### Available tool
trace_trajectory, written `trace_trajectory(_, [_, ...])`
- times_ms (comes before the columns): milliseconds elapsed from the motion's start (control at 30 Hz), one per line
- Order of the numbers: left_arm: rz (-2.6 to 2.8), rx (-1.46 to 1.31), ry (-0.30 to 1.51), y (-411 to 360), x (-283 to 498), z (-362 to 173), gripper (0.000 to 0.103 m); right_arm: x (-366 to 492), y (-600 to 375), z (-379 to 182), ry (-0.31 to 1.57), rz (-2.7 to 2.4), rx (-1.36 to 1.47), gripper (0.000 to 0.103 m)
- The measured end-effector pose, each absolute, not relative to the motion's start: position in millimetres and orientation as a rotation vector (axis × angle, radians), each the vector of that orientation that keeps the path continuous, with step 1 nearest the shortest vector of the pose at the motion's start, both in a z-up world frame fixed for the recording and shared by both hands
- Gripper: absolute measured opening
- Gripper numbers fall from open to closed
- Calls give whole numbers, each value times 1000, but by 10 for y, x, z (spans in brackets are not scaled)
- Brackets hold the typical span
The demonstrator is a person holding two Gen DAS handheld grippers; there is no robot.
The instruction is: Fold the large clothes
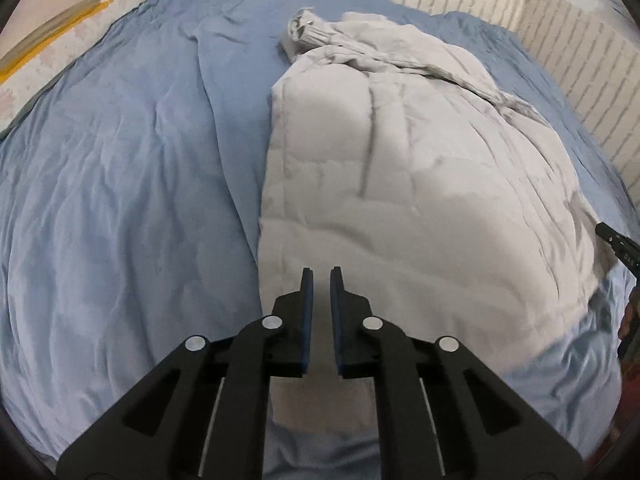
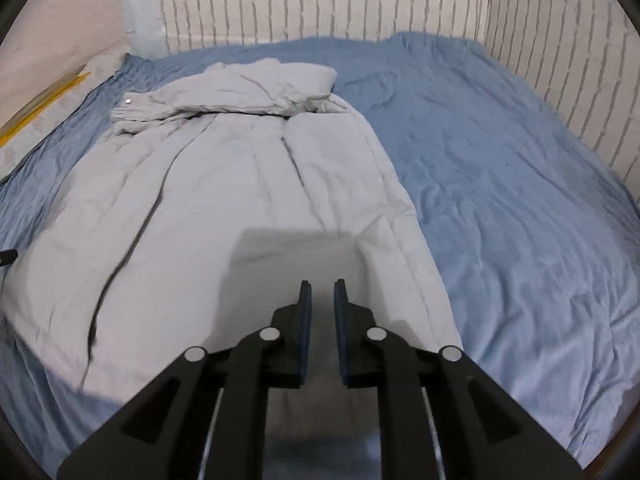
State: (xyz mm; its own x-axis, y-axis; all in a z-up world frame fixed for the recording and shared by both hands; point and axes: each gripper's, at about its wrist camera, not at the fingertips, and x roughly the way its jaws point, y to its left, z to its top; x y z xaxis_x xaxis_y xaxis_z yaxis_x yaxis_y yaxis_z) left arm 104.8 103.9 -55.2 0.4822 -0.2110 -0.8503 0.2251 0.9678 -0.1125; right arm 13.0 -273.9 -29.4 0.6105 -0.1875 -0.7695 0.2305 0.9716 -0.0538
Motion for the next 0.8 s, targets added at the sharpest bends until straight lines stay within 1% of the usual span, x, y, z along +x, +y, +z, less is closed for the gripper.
trace_trajectory(133, [-269, 47, 1094, 1004, 1007, -743, 7, 14, -2824, -422, 902, -252, 110, 11])
trace_trajectory(200, [-262, 57, 1120, 980, 1011, -824, 7, 40, -2843, -480, 919, -246, 119, 9])
trace_trajectory(400, [-241, 136, 1157, 851, 989, -973, 7, 178, -2698, -762, 1019, -233, -10, 9])
trace_trajectory(500, [-245, 137, 1168, 856, 1014, -1014, 7, 228, -2673, -792, 1031, -230, -31, 9])
trace_trajectory(567, [-252, 121, 1174, 737, 1140, -1049, 7, 257, -2717, -810, 1038, -217, -11, 9])
trace_trajectory(800, [-259, 90, 1187, 776, 1269, -1162, 7, 311, -2780, -862, 1066, -195, 39, 8])
